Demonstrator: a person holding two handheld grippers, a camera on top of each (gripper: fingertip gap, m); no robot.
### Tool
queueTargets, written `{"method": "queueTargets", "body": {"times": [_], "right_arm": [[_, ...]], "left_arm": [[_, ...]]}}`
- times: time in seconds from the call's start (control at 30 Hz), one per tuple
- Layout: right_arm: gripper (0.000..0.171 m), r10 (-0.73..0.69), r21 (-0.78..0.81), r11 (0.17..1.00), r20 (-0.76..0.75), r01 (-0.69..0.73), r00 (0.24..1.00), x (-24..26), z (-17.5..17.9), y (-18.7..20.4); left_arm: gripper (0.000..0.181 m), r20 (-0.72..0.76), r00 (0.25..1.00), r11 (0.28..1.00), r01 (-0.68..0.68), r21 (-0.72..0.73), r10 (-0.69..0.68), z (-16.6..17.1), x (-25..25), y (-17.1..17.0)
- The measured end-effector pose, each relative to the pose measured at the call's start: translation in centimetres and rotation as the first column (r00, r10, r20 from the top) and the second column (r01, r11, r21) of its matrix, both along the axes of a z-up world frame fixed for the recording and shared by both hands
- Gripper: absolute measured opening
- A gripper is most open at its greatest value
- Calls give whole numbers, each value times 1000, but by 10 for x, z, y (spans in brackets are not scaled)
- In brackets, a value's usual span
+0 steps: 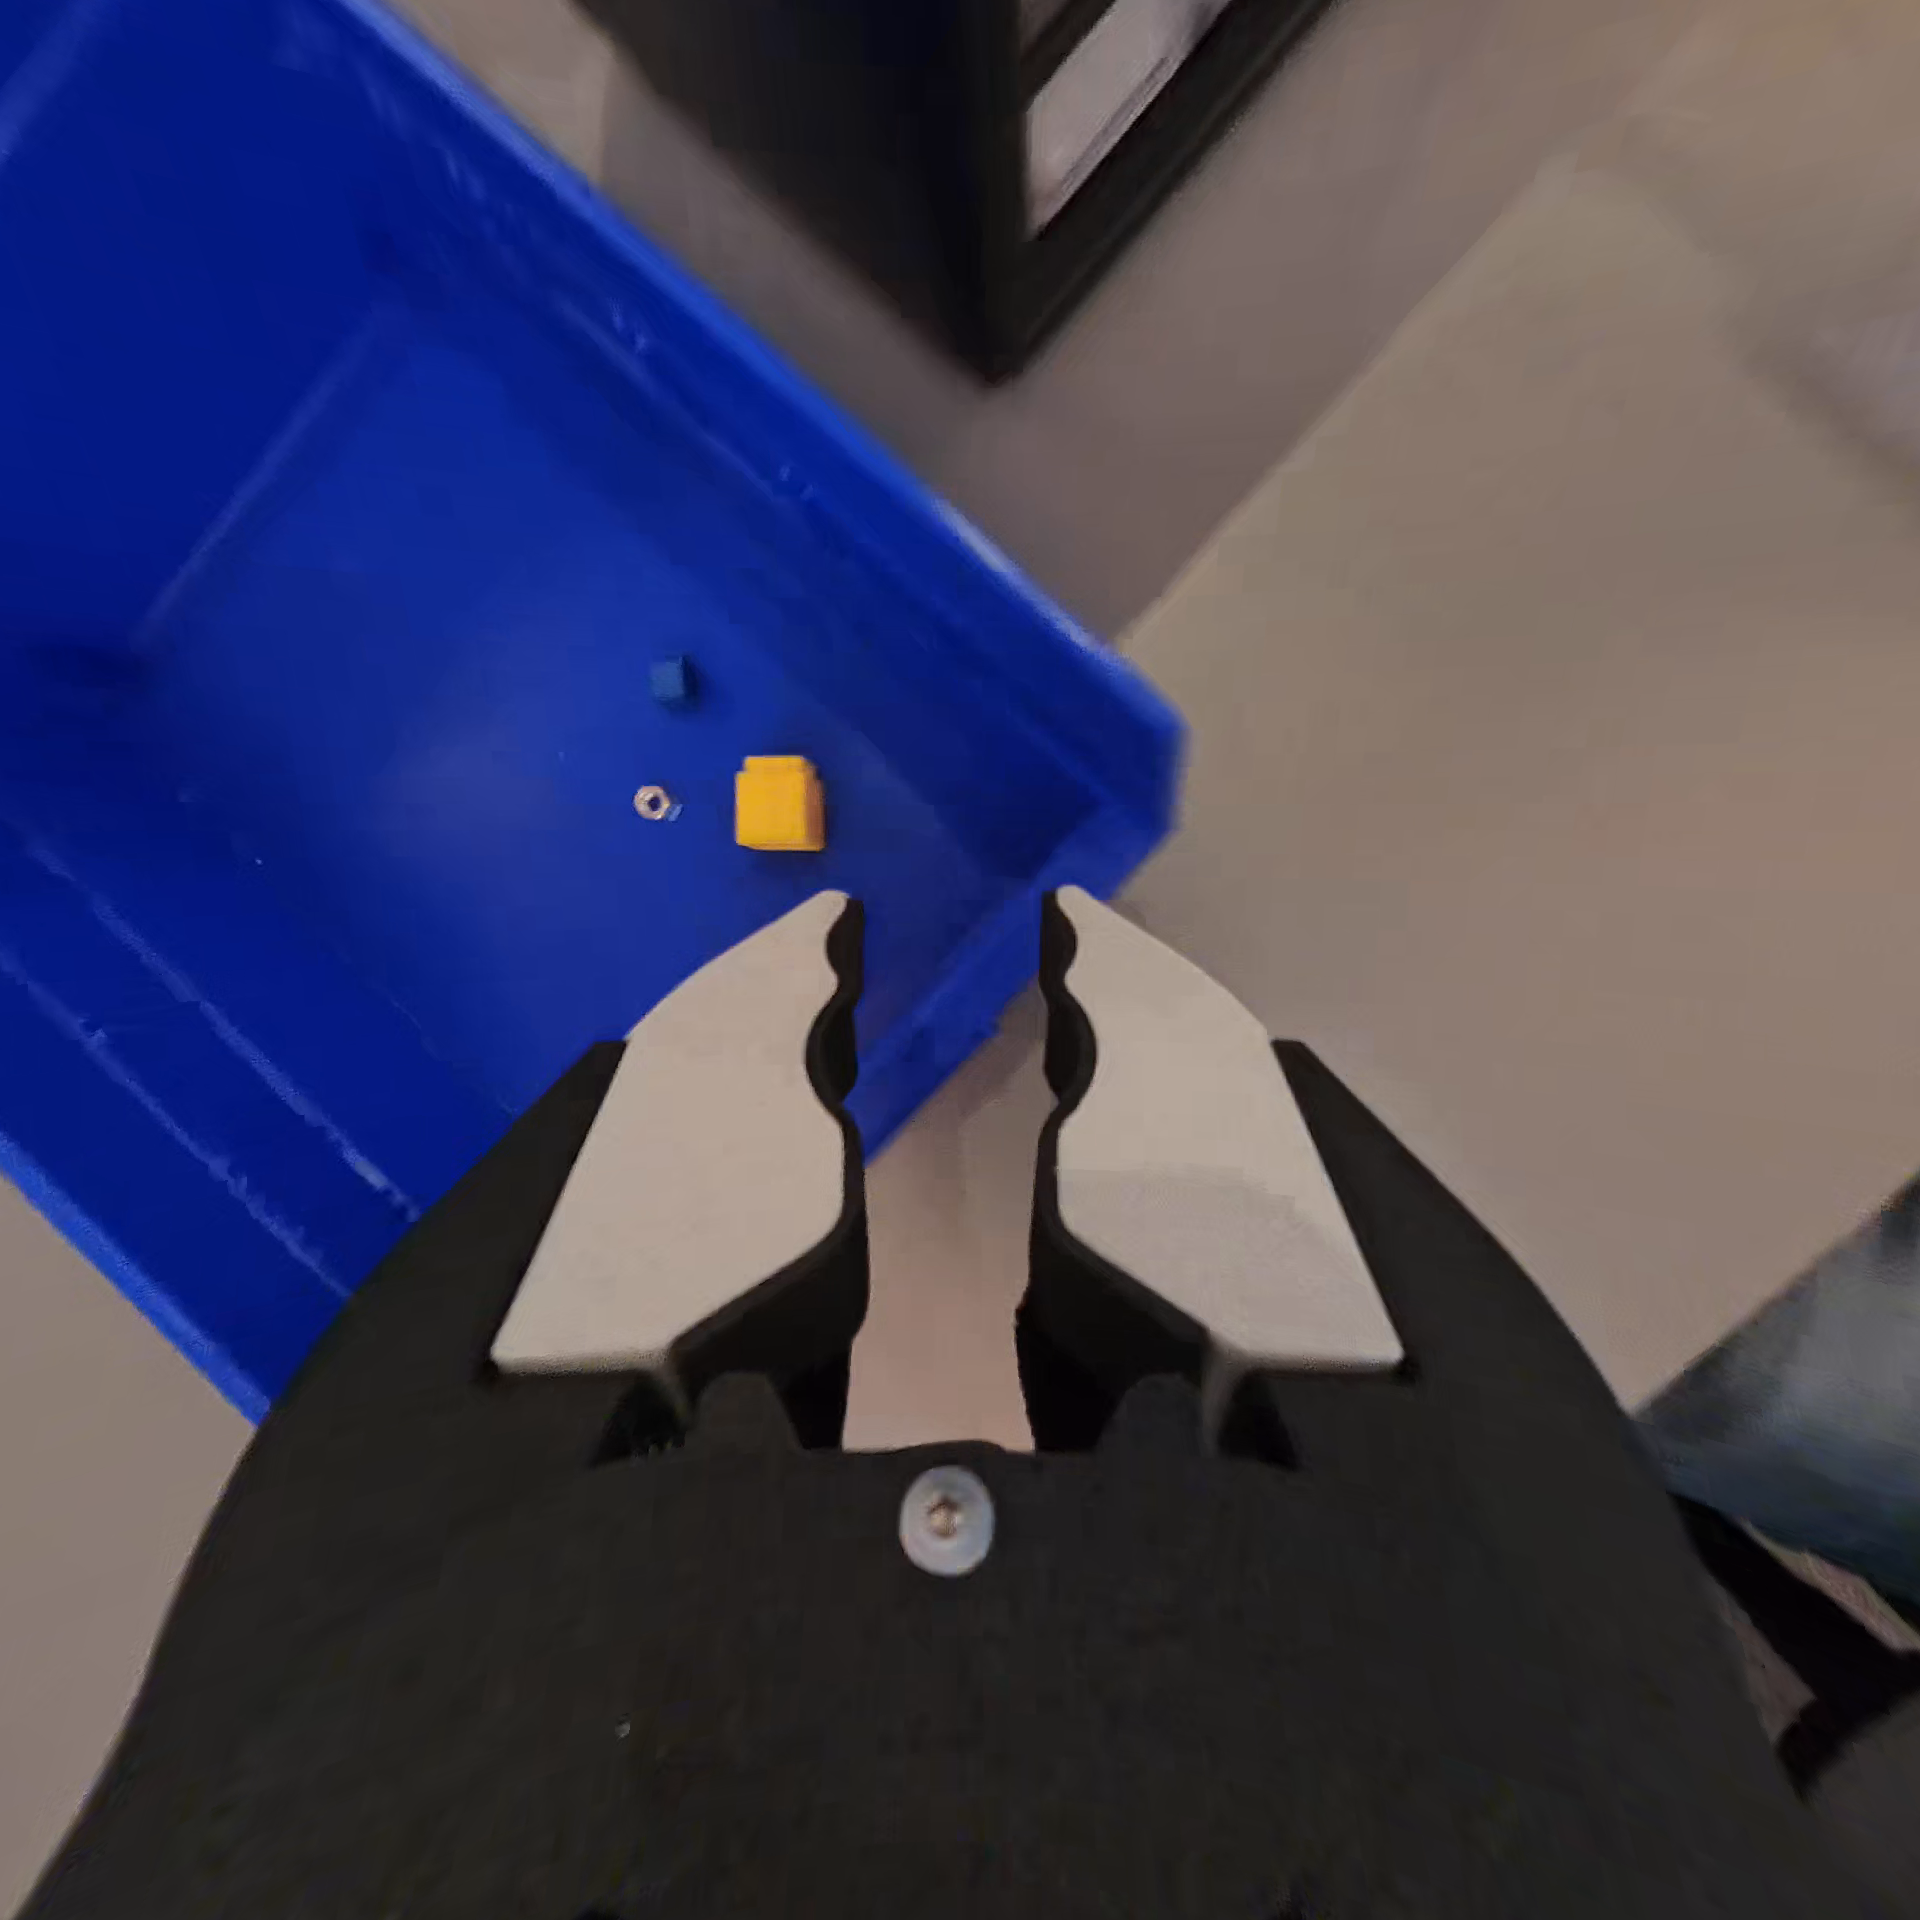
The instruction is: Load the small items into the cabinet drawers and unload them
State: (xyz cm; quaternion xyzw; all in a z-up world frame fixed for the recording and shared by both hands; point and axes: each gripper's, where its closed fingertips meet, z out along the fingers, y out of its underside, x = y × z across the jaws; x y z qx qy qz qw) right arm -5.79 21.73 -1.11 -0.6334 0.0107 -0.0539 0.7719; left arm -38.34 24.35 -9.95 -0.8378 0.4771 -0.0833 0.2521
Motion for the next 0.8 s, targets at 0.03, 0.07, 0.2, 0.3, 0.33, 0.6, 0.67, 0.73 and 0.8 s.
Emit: {"method": "queueTargets", "body": {"times": [0.03,0.07,0.2,0.3,0.33,0.6,0.67,0.73,0.8], "right_arm": [[66,1,1,1000,-3,-1,1000,0,0,0],[66,2,1,1000,-5,-2,1000,1,0,0],[66,0,0,1000,3,0,1000,0,0,0],[66,0,-1,1000,6,0,1000,0,0,0],[66,0,-2,1000,7,0,1000,-1,0,0],[66,4,0,1000,2,-4,1000,0,0,0],[66,4,-1,1000,1,-4,1000,0,0,0],[66,3,-2,1000,4,-3,1000,-1,0,0],[66,3,-1,1000,4,-3,1000,-1,0,-1]], "left_arm": [[32,-41,999,999,-6,-35,5,-12,0,12],[32,-77,997,998,-16,-59,11,-24,0,23],[33,-143,990,993,-31,-112,14,-53,4,54],[33,-239,971,989,-58,-135,24,-70,-9,64],[33,-253,967,988,-60,-142,22,-74,-11,65],[23,-256,966,992,-4,-129,-29,-74,-13,68],[23,-223,974,996,32,-86,-50,-56,-7,68],[22,-209,975,997,71,-2,-70,-25,-1,68],[23,-157,983,990,109,89,-94,18,15,62]]}}
